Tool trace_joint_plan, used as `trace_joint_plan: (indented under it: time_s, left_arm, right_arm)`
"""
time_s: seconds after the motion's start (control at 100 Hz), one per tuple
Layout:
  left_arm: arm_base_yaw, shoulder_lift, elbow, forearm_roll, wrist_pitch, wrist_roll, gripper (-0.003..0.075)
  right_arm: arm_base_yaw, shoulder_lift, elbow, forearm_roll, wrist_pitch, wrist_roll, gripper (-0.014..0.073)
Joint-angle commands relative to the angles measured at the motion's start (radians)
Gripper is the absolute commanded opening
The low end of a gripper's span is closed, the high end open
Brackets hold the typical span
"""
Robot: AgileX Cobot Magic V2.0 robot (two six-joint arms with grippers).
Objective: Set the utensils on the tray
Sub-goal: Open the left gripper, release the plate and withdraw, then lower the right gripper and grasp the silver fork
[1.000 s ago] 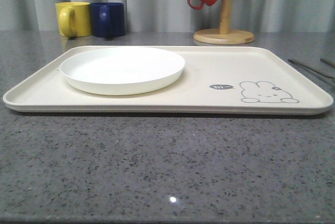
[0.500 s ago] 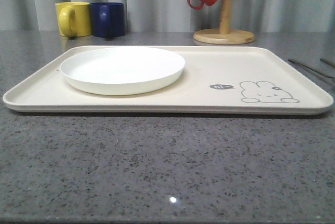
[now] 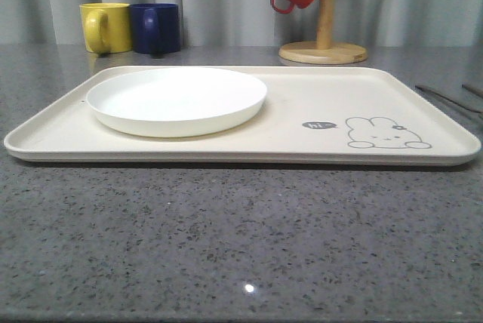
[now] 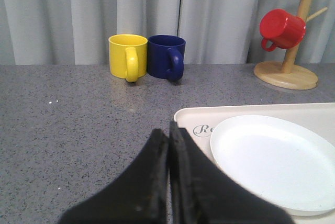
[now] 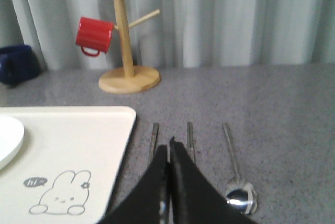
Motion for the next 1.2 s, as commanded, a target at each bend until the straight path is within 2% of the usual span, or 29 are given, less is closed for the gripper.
trace_joint_plan:
  time_s: [0.0, 0.11, 0.24, 0.48, 0.57, 0.74, 0.81, 0.88, 1.05, 1.19]
  left_arm:
    - [-0.006, 0.003, -0.028, -0.005, -0.081, -0.007, -0.0018]
    - [-0.006, 0.003, -0.028, -0.005, -0.081, -0.007, -0.0018]
    - [-0.006, 0.003, -0.028, -0.005, -0.081, -0.007, -0.0018]
    - [-0.006, 0.003, -0.028, -0.005, -0.081, -0.007, -0.0018]
    - [-0.006, 0.003, -0.028, -0.005, -0.081, -0.007, -0.0018]
    - [-0.006, 0.003, -0.028, -0.005, -0.081, -0.007, -0.0018]
    - [-0.006, 0.003, -0.028, -0.005, -0.081, -0.007, -0.0018]
    - [-0.006, 0.003, -0.028, -0.005, -0.081, -0.007, -0.0018]
    - [-0.006, 0.003, -0.028, -0.005, -0.081, -0.007, -0.0018]
    - [-0.006, 0.003, -0.028, -0.005, -0.081, -0.007, -0.0018]
  right_arm:
    - [-0.006, 0.124, -0.134, 0.004, 0.088, -0.009, -0.0068]
    - [-0.006, 0.256, -0.241, 0.028, 0.196, -0.009, -0.0068]
    - [-0.006, 0.374, -0.308, 0.069, 0.202, -0.009, -0.0068]
    - [-0.006, 0.487, -0.316, 0.082, 0.215, -0.009, -0.0053]
    - [-0.006, 0.502, -0.316, 0.082, 0.247, -0.009, 0.0032]
    - [-0.006, 0.505, -0.316, 0.082, 0.296, -0.009, 0.0344]
    - [-0.006, 0.505, -0.316, 0.082, 0.302, -0.009, 0.0435]
    - [-0.006, 0.505, -0.316, 0.088, 0.308, -0.009, 0.0468]
    - [-0.006, 0.524, -0.335, 0.104, 0.308, -0.041, 0.0467]
    - [-0.006, 0.641, -0.409, 0.112, 0.345, -0.100, 0.0467]
